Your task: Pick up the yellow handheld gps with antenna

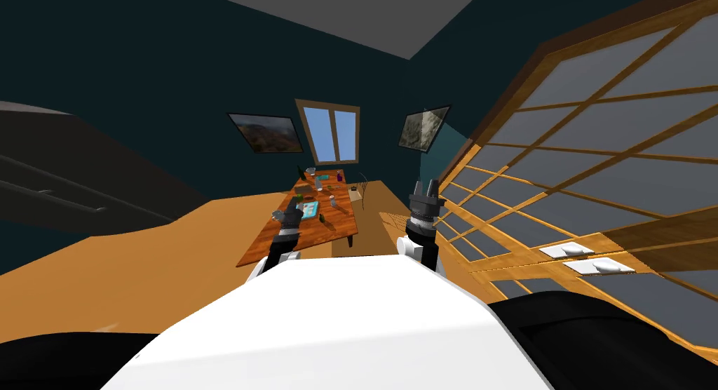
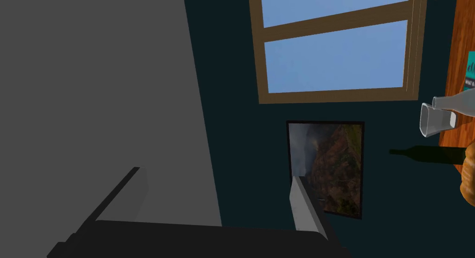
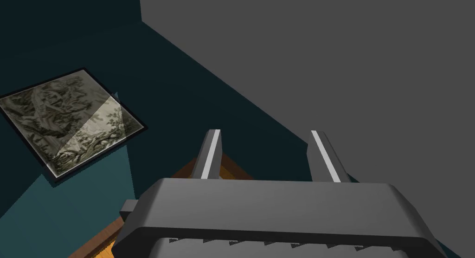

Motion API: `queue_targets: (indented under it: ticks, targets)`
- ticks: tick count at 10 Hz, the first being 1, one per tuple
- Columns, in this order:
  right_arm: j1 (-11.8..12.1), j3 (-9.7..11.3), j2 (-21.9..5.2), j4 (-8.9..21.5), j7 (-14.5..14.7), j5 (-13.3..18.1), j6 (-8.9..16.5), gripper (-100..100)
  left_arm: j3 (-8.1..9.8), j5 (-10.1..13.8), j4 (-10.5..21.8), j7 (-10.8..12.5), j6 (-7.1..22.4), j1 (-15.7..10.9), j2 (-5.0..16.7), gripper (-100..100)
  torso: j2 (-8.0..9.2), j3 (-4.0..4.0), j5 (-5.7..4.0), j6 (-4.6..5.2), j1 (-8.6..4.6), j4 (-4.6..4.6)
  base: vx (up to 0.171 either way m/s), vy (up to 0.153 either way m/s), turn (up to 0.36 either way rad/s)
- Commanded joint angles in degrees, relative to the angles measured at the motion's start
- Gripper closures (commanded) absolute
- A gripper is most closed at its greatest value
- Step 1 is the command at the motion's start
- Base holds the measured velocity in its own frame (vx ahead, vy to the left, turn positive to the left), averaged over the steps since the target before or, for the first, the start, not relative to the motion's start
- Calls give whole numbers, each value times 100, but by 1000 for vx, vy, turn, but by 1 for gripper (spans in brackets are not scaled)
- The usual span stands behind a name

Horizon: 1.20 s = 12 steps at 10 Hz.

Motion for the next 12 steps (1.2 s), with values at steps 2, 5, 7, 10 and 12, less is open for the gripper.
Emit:
queue_targets:
  ticks: [2,5,7,10,12]
  targets:
    - [-1,0,0,0,0,0,0,0,37,5,393,-59,114,-113,96,-100,-2,-1,0,3,-1,0,-10,-31,-113]
    - [0,0,0,0,0,0,0,0,74,7,850,-191,357,-260,271,-100,-2,-1,0,0,0,0,-8,-34,-139]
    - [0,0,0,0,0,0,0,0,92,10,1216,-261,491,-340,367,-100,-3,-2,1,0,1,-1,-9,-32,-131]
    - [0,0,0,0,0,0,0,0,109,14,1636,-334,631,-425,466,-100,-3,-2,1,-2,7,-1,-6,-21,-85]
    - [-1,0,0,0,0,0,0,0,126,19,2019,-408,778,-515,569,-100,-2,-1,0,4,-2,0,-11,-38,-222]
